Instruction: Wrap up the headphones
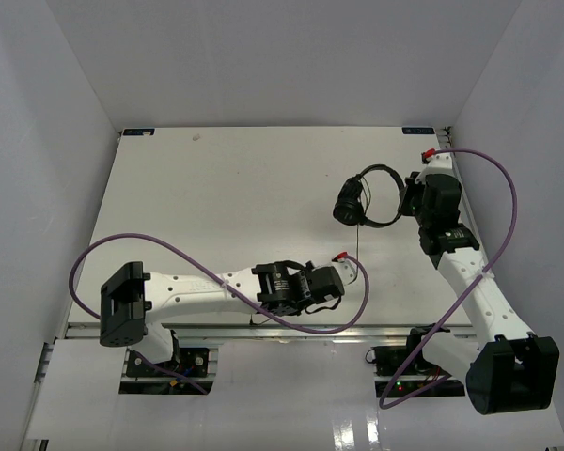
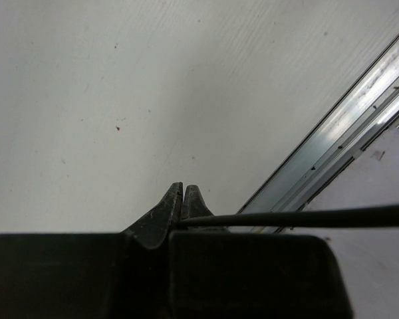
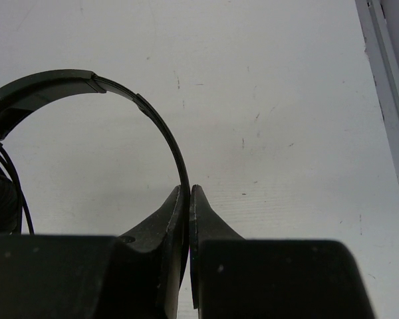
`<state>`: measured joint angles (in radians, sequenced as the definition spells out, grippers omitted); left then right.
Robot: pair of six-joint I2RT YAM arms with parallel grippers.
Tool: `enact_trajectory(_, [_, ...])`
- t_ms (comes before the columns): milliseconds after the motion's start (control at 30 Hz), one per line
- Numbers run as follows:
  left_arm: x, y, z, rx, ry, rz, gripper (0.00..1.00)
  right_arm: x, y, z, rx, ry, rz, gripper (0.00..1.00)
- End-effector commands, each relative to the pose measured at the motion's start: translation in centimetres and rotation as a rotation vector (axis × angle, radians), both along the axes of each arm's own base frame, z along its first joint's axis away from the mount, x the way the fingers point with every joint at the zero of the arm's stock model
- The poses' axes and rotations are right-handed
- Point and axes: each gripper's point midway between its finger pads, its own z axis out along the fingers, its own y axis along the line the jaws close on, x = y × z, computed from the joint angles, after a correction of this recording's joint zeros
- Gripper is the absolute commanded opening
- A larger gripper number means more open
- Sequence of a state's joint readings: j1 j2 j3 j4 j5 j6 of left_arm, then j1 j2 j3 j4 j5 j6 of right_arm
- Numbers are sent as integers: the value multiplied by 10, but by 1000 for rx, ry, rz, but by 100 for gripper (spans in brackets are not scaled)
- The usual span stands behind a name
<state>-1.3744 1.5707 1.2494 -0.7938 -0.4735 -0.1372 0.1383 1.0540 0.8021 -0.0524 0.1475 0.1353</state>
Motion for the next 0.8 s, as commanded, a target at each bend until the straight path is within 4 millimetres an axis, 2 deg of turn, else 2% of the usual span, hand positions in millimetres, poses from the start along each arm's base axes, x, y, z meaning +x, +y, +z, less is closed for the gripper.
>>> enact_trajectory(0, [-16, 14, -3, 91, 46, -27, 0, 17, 2, 46, 123, -113, -37, 8])
enact_trajectory(133, [-22, 18, -5, 110, 81, -32, 0, 24, 6, 44, 195, -90, -45, 8])
enact_trajectory(233, [-26, 24, -11, 142, 103, -30, 0, 27, 5, 34, 229, -42, -59, 8])
enact_trajectory(367, [-32, 42, -24, 216, 139, -10, 0, 36, 3, 30, 282, -17, -68, 8])
enact_trajectory(533, [-32, 70, -38, 295, 169, 58, 0, 42, -9, 37, 352, -22, -83, 8])
enact_trajectory(633, [-24, 71, -30, 230, 162, 98, 0, 44, -18, 44, 364, -36, -97, 8])
enact_trajectory(767, [-12, 65, -12, 114, 152, 159, 0, 43, -19, 44, 360, -37, -95, 8])
